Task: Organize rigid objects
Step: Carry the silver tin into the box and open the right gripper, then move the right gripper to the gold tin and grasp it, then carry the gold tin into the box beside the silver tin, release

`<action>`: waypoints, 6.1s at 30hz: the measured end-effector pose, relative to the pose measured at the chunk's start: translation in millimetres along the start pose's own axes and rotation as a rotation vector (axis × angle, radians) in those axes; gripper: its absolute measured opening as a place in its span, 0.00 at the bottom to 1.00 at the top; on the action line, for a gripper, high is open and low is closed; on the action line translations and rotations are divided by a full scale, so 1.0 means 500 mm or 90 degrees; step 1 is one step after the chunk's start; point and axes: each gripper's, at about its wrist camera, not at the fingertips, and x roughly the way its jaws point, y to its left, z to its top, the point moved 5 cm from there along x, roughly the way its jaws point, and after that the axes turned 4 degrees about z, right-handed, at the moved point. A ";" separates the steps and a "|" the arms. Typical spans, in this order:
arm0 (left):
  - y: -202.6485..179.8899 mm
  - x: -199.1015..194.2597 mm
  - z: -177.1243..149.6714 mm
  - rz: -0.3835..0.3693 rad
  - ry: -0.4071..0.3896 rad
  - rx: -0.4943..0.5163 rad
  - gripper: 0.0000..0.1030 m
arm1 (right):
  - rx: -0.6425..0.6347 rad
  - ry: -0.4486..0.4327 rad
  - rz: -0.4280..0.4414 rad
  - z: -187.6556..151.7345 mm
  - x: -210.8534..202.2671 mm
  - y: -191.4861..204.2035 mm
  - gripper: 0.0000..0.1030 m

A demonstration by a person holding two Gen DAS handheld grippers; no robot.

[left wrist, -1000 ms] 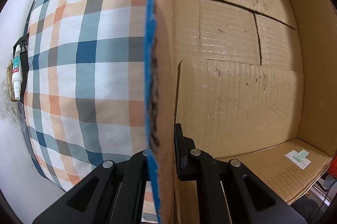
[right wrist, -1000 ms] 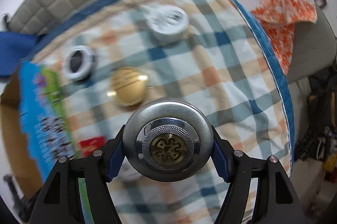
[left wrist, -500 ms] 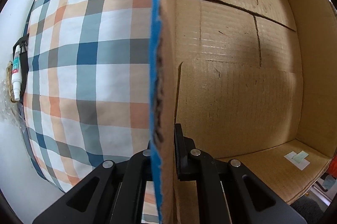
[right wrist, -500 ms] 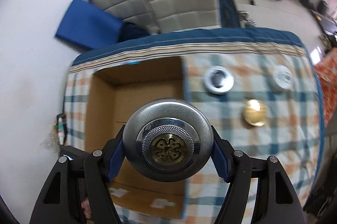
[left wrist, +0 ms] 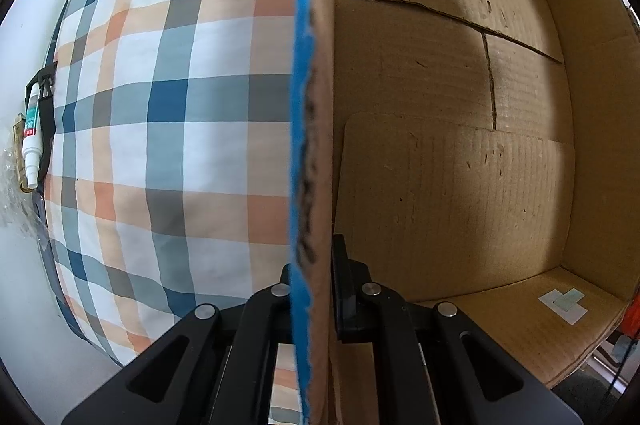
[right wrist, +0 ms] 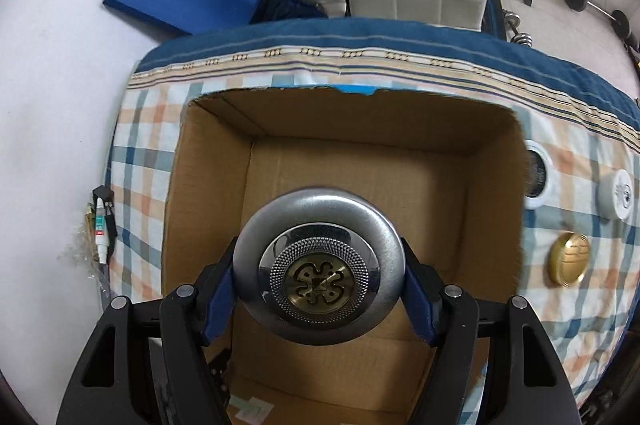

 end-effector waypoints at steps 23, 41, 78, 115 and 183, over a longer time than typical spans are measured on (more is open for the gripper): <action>-0.004 0.001 -0.003 0.004 -0.001 0.009 0.04 | -0.013 0.084 -0.029 0.028 0.172 0.018 0.73; -0.012 -0.006 -0.006 0.011 -0.009 0.013 0.04 | -0.010 0.020 -0.103 -0.036 -0.008 0.005 1.00; -0.008 -0.014 -0.015 0.013 -0.010 0.001 0.04 | 0.305 -0.048 -0.128 -0.142 -0.123 -0.580 1.00; -0.006 -0.002 -0.014 0.019 -0.007 -0.007 0.05 | 0.281 -0.017 -0.065 -0.074 -0.098 -0.421 0.66; 0.009 -0.031 -0.013 0.004 -0.022 -0.007 0.05 | 0.093 0.069 -0.118 -0.010 0.074 -0.119 0.98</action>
